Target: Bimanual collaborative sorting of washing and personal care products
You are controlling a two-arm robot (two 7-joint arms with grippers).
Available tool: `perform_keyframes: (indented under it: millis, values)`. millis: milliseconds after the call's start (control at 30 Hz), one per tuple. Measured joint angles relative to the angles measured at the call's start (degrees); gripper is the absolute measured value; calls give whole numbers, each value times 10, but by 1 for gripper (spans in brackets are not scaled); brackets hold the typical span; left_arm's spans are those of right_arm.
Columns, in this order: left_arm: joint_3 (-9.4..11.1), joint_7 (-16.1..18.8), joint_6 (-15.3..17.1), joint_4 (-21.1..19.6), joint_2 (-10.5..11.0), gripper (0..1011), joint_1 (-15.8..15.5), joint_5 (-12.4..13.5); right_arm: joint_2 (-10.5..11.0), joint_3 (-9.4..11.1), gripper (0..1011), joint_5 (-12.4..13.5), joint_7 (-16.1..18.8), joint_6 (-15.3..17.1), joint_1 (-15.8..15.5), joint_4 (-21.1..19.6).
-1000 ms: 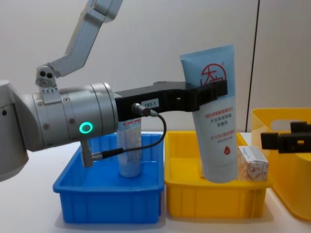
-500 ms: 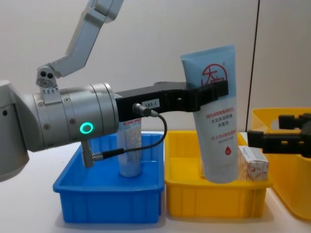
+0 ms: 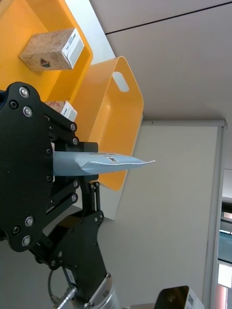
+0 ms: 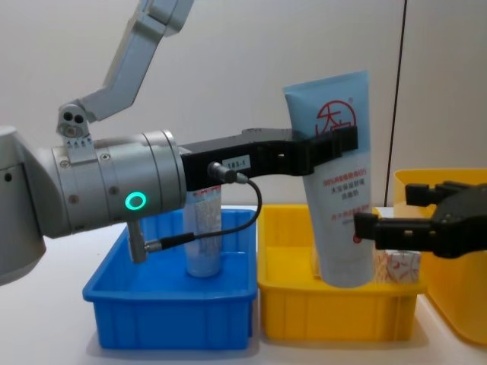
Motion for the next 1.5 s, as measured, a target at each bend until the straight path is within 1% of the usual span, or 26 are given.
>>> perform_keyframes:
  millis: [200,300,500,633,800,867,933,967,1067,1100,1167,1200,1267,1300,1367,1500]
  values:
    - [0,0,0,0,0,195,0,0,-12,-16,1003,-14,-2,-2,13,15]
    - [0,0,0,0,0,194,0,0,-18,-20,1003,-20,-5,-2,17,19]
    - [0,0,0,0,0,195,0,0,-38,-34,1003,-38,-19,-2,31,35]
    - [0,0,0,0,0,195,0,0,-56,-46,1003,-52,-30,0,43,49]
    - [0,0,0,0,0,194,0,0,-70,-55,1003,-64,-38,2,53,59]
    - [0,0,0,0,0,195,0,0,-75,-59,962,-69,-42,3,56,63]
    - [0,0,0,0,0,195,0,0,-78,-61,945,-71,-44,3,58,65]
    - [0,0,0,0,0,195,0,0,-80,-62,896,-72,-44,3,59,66]
    - [0,0,0,0,0,195,0,0,-85,-65,844,-77,-48,5,63,71]
    - [0,0,0,0,0,194,0,0,-86,-65,789,-78,-48,5,64,71]
    - [0,0,0,0,0,194,0,0,-88,-67,751,-80,-50,5,65,73]
    - [0,0,0,0,0,194,0,0,-89,-68,703,-81,-51,5,66,74]
    - [0,0,0,0,0,194,0,0,-91,-69,663,-82,-52,5,67,75]
    - [0,0,0,0,0,194,0,0,-91,-69,615,-82,-52,5,67,76]
    - [0,0,0,0,0,195,0,0,-93,-70,585,-84,-53,6,68,77]
    - [0,0,0,0,0,195,0,0,-95,-72,481,-86,-54,6,70,78]
